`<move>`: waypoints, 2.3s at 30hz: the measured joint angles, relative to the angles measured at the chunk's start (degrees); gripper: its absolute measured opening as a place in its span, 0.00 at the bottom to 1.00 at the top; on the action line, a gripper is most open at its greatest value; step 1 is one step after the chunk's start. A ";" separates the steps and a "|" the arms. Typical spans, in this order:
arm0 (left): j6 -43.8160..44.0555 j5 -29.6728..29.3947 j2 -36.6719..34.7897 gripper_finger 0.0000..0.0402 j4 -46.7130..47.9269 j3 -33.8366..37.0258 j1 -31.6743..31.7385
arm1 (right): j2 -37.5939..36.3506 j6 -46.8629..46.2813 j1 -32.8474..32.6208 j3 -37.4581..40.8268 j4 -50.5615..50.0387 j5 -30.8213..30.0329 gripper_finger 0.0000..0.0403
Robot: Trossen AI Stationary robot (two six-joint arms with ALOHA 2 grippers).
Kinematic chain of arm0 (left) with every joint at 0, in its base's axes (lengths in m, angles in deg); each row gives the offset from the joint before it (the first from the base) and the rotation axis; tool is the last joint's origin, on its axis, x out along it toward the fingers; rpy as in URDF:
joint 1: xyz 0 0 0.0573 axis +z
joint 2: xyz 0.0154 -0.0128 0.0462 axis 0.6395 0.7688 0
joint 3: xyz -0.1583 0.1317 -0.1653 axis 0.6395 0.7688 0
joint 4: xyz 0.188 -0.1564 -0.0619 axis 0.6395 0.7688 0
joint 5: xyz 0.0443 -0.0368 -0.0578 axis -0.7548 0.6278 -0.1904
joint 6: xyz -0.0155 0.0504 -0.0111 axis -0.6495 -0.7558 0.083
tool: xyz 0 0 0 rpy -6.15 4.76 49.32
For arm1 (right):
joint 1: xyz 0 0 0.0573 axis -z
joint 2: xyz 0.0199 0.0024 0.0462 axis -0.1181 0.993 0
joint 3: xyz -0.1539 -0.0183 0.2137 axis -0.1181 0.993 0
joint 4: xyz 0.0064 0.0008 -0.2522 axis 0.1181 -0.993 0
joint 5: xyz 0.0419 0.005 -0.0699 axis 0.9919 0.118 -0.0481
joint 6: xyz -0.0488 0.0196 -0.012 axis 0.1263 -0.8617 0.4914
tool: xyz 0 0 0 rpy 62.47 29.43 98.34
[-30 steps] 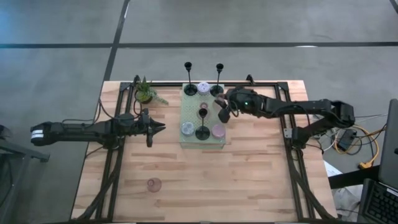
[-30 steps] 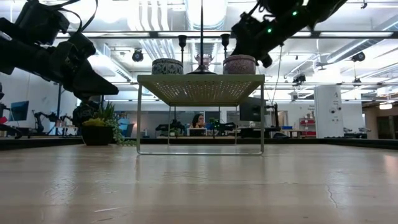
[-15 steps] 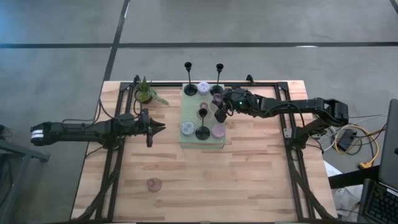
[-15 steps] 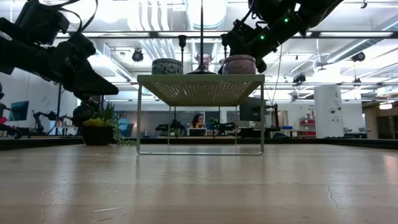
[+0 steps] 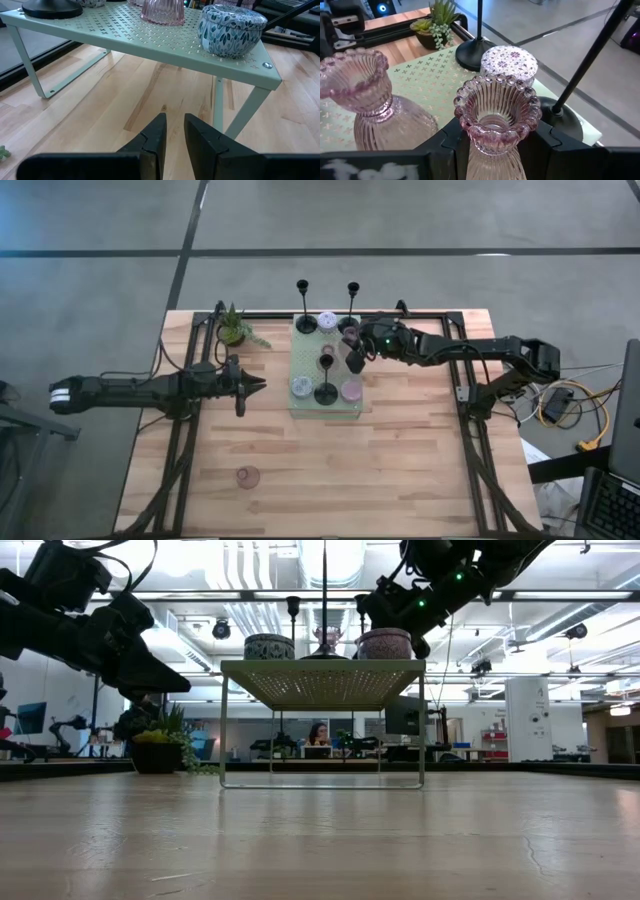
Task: Pick & Place candle stick holders
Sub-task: Put the right pink candle holder on the shelf, then put the glass candle holder on the shelf
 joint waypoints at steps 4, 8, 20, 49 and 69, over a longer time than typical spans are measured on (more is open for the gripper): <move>0.00 0.02 0.00 0.18 0.00 0.00 -0.02 | 0.00 -0.39 0.15 0.07 -0.06 0.01 0.30; 0.00 0.01 0.00 0.18 0.00 0.00 0.00 | 0.00 -0.39 0.16 0.11 -0.07 -0.01 0.31; 0.00 0.02 0.00 0.18 0.00 0.00 -0.02 | 0.00 -0.76 0.14 0.13 -0.04 -0.06 0.43; 0.00 0.01 0.00 0.18 0.00 0.00 0.00 | -0.91 2.91 -0.04 -1.75 -0.04 0.01 0.69; 0.00 0.00 0.00 0.18 0.11 0.00 -0.02 | -15.07 -2.16 -4.40 -10.51 -19.70 3.89 0.58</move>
